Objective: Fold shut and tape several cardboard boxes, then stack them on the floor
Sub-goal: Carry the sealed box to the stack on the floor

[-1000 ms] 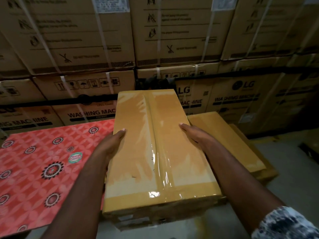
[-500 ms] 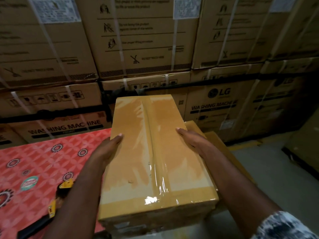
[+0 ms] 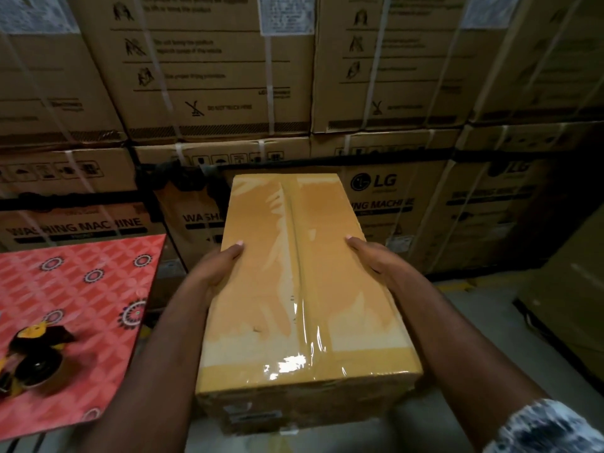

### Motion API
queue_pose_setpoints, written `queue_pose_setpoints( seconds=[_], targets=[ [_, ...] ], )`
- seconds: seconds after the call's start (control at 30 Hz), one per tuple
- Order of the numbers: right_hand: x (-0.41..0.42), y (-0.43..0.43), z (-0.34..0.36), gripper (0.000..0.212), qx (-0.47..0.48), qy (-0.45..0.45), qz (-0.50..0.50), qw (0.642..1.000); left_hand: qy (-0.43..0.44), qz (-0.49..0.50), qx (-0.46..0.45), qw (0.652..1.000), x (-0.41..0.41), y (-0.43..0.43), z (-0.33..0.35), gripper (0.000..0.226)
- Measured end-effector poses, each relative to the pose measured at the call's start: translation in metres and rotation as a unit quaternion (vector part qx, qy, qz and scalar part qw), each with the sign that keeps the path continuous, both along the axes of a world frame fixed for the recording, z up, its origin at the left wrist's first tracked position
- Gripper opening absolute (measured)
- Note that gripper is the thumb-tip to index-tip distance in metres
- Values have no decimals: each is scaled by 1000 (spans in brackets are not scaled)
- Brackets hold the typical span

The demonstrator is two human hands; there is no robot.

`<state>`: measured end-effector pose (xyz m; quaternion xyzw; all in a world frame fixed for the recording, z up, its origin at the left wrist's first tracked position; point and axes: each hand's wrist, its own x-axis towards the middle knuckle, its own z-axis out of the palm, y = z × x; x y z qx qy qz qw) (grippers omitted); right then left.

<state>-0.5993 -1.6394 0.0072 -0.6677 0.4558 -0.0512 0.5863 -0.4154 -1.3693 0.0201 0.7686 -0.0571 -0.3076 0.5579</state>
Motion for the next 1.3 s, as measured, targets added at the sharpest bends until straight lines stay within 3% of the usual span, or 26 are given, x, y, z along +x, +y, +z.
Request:
queue_pose_setpoints(
  seconds=[0.17, 0.27, 0.37, 0.47, 0.6, 0.7, 0.8, 0.87, 1.03, 1.17, 1.3],
  targets=[
    [-37, -61, -4, 79, 23, -7, 11, 1000, 25, -16, -6, 1000, -37, -69, -7, 56],
    [-43, -114, -21, 111, 26, -3, 4, 1000, 24, -7, -14, 1000, -41, -112, -15, 56],
    [-45, -150, -14, 78, 9, -13, -13, 1000, 13, -9, -18, 1000, -43, -161, -20, 49],
    [-46, -192, -17, 68, -3, 0, -22, 1000, 15, -9, -32, 999, -44, -209, -27, 40],
    [-49, -244, -19, 59, 3, -4, -24, 1000, 30, -21, -56, 998, -43, -261, -40, 60],
    [-54, -273, -23, 65, -5, -7, -30, 1000, 49, -25, -67, 996, -38, -288, -54, 89],
    [-61, -294, -28, 57, 15, -13, -29, 999, 49, -22, -71, 996, -52, -315, -58, 59],
    [-67, -304, -24, 48, 48, -28, -40, 998, 32, -19, -71, 997, -65, -331, -60, 52],
    [-77, -339, -67, 50, 46, -34, -25, 998, 13, 8, -43, 999, -91, -356, -81, 55],
    [-86, -361, -121, 77, 72, -32, 9, 997, 10, 15, -20, 1000, -109, -364, -101, 45],
    [-87, -370, -158, 85, 123, -7, 21, 992, 33, 15, 1, 999, -120, -363, -124, 44]
  ],
)
